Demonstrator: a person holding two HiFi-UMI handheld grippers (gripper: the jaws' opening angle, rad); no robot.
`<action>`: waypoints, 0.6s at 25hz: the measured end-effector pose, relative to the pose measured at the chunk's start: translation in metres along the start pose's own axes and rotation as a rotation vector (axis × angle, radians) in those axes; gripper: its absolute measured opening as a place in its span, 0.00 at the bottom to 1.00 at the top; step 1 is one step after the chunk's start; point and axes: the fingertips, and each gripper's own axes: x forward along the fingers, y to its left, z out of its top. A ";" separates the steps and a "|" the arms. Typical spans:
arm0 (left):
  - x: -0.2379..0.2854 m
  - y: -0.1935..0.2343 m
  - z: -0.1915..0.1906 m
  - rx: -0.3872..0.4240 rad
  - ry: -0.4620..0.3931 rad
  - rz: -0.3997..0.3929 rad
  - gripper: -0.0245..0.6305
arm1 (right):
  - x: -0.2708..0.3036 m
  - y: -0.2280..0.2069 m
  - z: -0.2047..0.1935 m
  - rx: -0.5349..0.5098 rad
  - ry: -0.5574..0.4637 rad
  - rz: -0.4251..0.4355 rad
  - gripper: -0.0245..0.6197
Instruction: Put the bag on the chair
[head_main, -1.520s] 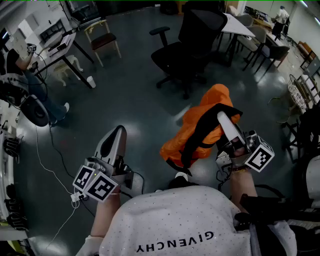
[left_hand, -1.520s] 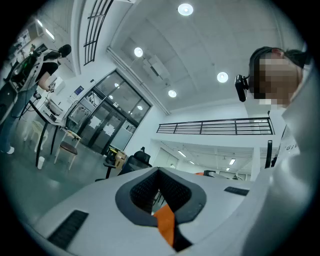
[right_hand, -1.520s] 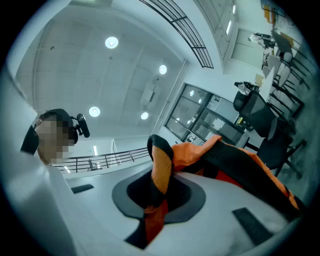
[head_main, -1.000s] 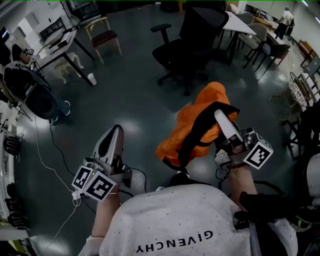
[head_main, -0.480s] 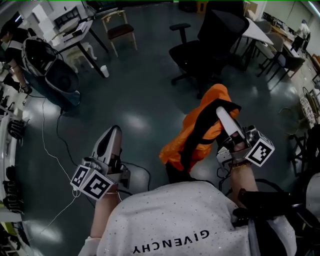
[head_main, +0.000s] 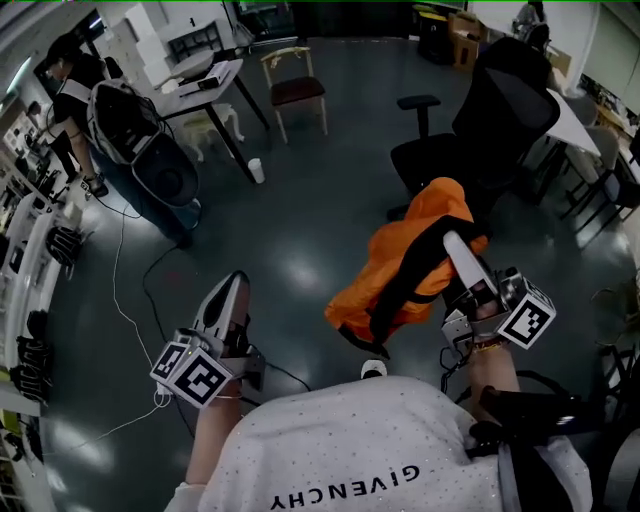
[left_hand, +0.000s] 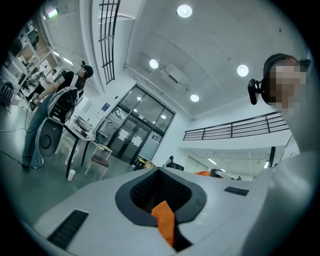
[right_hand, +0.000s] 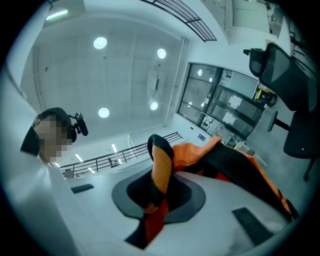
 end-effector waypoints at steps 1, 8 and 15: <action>0.012 0.001 0.001 -0.010 -0.020 -0.004 0.04 | 0.007 -0.009 0.007 -0.007 0.009 0.008 0.07; 0.114 0.005 -0.007 -0.022 -0.053 -0.058 0.04 | 0.043 -0.085 0.053 -0.003 0.022 0.038 0.07; 0.168 0.009 -0.035 -0.053 0.003 -0.056 0.04 | 0.047 -0.136 0.060 0.019 0.057 -0.011 0.07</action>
